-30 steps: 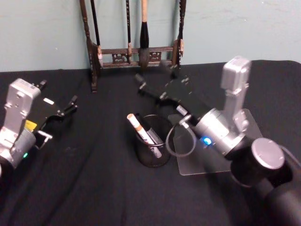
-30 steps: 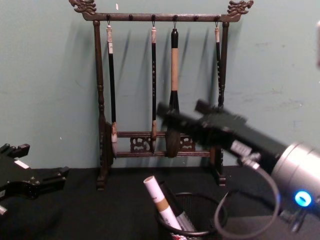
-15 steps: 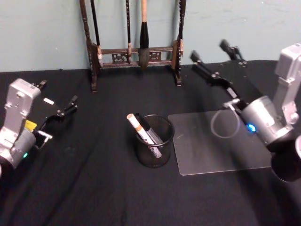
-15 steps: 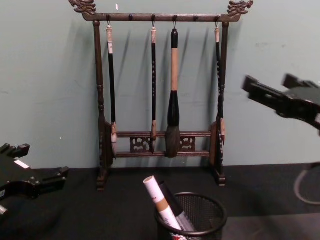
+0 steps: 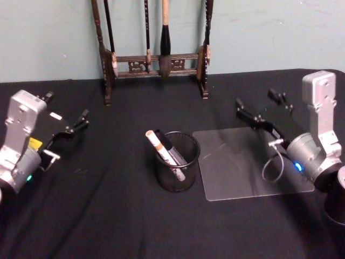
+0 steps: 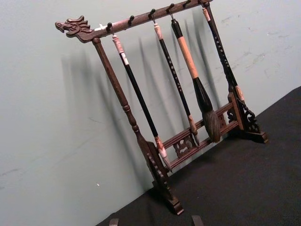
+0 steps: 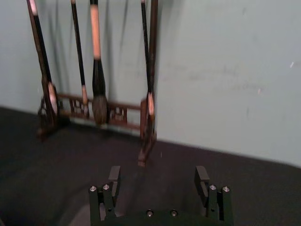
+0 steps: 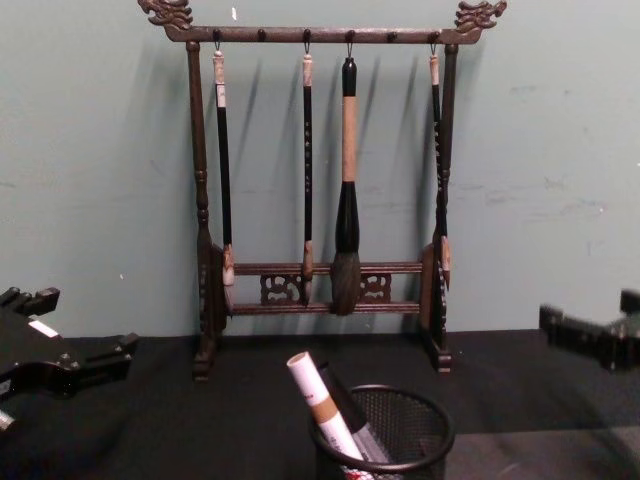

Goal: Pick up the water-based marker from the table and place it into the pen holder.

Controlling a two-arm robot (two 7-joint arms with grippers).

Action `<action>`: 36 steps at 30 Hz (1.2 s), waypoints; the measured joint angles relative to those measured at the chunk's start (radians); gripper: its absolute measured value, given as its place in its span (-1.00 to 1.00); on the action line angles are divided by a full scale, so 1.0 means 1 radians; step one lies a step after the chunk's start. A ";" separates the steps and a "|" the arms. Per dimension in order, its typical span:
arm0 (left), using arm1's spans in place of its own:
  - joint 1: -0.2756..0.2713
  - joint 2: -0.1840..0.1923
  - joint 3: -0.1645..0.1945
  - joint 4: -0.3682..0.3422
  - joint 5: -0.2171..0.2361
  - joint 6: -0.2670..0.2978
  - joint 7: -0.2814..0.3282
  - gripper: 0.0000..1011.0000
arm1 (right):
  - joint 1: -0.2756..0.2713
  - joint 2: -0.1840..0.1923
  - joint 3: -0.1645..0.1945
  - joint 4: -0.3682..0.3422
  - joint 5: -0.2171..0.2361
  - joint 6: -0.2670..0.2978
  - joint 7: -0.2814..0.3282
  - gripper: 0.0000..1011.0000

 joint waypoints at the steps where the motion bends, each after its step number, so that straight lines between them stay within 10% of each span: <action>1: 0.000 0.000 0.000 0.000 0.000 0.000 0.000 0.98 | 0.000 0.000 -0.003 0.006 -0.008 0.018 0.001 0.98; 36: 0.000 0.000 0.000 0.000 0.000 0.000 0.000 0.98 | 0.012 -0.005 -0.014 0.033 -0.042 0.072 0.013 0.98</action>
